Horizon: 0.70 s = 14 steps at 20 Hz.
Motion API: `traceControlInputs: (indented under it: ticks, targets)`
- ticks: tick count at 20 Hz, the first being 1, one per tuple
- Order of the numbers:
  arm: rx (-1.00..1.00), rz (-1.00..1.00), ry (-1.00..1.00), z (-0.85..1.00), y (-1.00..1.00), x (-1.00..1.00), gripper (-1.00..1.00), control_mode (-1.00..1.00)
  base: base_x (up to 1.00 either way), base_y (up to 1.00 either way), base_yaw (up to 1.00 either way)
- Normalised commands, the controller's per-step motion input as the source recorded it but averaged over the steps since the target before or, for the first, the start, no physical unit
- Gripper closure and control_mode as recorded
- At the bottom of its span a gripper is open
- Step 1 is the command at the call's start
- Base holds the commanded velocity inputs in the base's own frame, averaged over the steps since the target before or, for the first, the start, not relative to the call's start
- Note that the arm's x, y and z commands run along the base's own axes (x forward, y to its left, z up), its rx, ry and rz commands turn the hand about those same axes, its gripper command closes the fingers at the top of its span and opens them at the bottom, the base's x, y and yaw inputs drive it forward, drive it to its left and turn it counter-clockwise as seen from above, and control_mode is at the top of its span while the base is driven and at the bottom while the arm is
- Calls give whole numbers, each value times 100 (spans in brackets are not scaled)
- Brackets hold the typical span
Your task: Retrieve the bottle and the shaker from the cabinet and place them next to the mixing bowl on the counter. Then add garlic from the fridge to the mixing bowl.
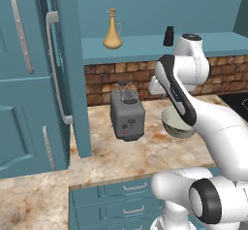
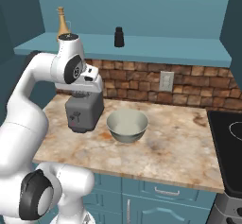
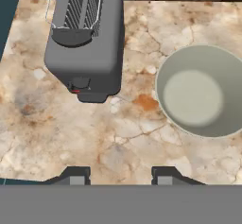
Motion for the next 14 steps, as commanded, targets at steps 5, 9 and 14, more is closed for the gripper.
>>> traceControlInputs:
  ticks: [5,9,14]
  targets:
    - [0,-4,6,0,0,-7,-100,-100,0,0,0]
    - [-6,30,-40,69,37,-32,-100,-100,0,0,0]
    - [-6,41,-45,63,54,-4,-100,-100,0,0,0]
